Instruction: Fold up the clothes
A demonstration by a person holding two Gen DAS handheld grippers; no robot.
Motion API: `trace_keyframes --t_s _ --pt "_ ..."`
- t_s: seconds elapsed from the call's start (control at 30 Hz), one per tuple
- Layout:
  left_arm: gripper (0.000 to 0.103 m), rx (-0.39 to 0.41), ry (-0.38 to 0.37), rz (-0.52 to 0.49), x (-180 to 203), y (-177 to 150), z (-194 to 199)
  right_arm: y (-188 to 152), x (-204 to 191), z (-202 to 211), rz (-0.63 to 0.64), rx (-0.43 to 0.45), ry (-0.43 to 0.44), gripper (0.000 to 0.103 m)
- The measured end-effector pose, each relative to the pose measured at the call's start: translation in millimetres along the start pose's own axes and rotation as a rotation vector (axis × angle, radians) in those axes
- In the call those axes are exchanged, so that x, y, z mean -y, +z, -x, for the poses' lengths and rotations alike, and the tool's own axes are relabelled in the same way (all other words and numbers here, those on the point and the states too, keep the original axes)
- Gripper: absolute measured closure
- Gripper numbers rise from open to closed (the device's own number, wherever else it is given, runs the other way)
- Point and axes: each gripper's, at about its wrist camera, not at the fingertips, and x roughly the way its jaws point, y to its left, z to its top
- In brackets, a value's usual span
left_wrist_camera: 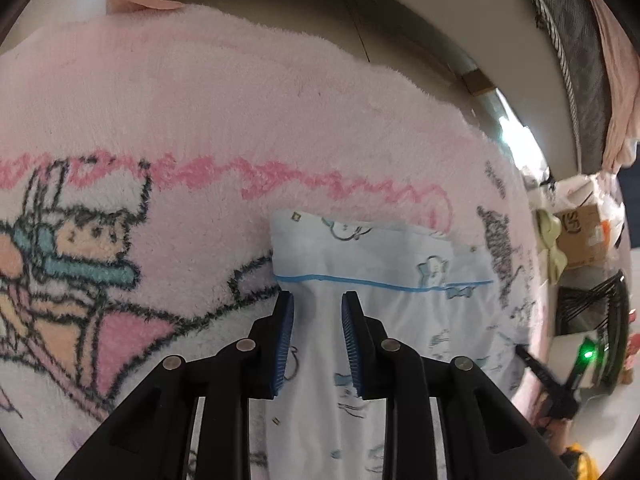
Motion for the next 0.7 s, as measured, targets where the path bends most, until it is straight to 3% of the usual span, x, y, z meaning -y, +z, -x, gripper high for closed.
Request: trace_keyframes --t_s 0.07,0.1,0.13,0.2,0.23,0.33,0.5,0.6,0.7 --pt "0.041 0.011 -0.006 0.023 0.6 -1.0 10.0 -0.2 2.4 2.8 -0.013 0.000 -0.002 0.086" --pt "0.012 0.022 -0.022 0.029 2.8 -2.8 16.2 -0.4 4.0 4.8 -0.021 0.001 0.008 0.074" --pt "0.003 0.029 -0.039 0.027 6.2 -5.0 22.2 -0.6 5.8 6.9 -0.029 0.002 0.021 0.068" --pt "0.001 0.029 -0.072 -0.015 20.0 -12.9 33.8 -1.2 11.3 12.7 -0.067 0.006 0.067 0.047" --pt "0.001 0.031 -0.063 -0.058 31.3 -19.3 39.3 -0.6 14.8 16.5 -0.091 0.007 0.095 0.045" --pt "0.000 0.051 0.014 -0.236 70.9 -44.4 50.0 3.3 22.3 25.4 -0.147 0.001 0.159 0.042" --pt "0.000 0.093 0.150 -0.556 130.8 -101.2 53.5 4.1 23.9 38.7 -0.176 -0.001 0.191 0.037" --pt "0.000 0.105 0.165 -0.689 159.1 -134.1 48.3 3.0 28.2 43.5 -0.198 -0.007 0.207 0.036" --pt "0.000 0.063 0.155 -0.761 183.1 -157.9 34.6 1.7 36.2 45.1 -0.239 -0.022 0.247 0.036"
